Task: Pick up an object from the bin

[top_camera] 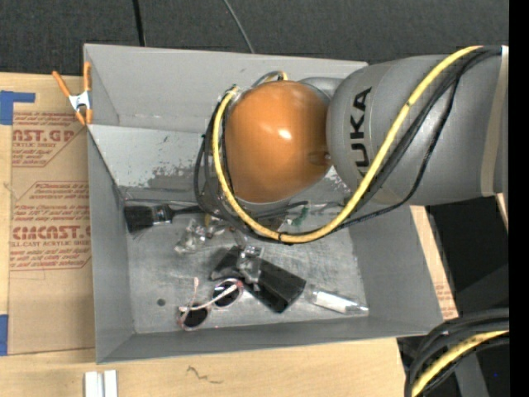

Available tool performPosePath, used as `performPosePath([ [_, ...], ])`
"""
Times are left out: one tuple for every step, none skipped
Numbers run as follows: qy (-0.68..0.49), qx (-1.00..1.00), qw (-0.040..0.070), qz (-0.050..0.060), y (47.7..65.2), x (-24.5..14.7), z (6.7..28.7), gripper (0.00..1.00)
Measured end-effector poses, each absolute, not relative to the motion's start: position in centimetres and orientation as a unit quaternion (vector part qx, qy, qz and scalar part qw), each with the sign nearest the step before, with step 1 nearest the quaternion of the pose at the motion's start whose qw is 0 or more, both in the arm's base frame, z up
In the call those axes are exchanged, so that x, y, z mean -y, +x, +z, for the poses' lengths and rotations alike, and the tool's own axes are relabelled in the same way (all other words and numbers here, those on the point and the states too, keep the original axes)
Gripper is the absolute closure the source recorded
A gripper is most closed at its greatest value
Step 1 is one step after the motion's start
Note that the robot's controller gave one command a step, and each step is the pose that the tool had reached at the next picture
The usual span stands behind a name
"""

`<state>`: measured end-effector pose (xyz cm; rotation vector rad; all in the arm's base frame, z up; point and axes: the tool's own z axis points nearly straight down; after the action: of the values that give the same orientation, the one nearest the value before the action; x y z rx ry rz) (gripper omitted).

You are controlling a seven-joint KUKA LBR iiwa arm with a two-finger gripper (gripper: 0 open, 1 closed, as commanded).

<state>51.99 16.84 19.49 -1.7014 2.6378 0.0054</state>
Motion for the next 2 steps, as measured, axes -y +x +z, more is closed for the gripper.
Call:
performPosePath([
  [-0.542, -0.841, 0.002, 0.001, 49.4, -15.7, 16.0, 0.0],
  [-0.641, -0.768, 0.001, 0.001, 49.5, -12.5, 13.7, 0.0],
])
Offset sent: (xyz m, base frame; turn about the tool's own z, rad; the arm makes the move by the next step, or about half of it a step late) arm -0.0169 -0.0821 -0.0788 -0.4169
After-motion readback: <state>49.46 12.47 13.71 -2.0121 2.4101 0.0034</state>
